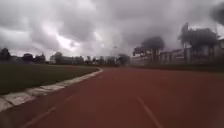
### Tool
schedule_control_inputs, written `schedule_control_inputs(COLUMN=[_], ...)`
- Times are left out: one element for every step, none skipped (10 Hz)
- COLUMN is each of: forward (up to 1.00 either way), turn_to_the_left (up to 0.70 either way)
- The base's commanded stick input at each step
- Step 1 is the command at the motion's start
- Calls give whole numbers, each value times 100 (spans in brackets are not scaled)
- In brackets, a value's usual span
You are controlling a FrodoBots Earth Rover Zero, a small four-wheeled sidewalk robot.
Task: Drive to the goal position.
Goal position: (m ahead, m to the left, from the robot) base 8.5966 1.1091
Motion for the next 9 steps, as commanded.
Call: schedule_control_inputs(forward=[100, 100, 100, 100, 100, 100, 100, 100, 100], turn_to_the_left=[0, 0, 0, 0, 0, 0, 0, 0, 0])
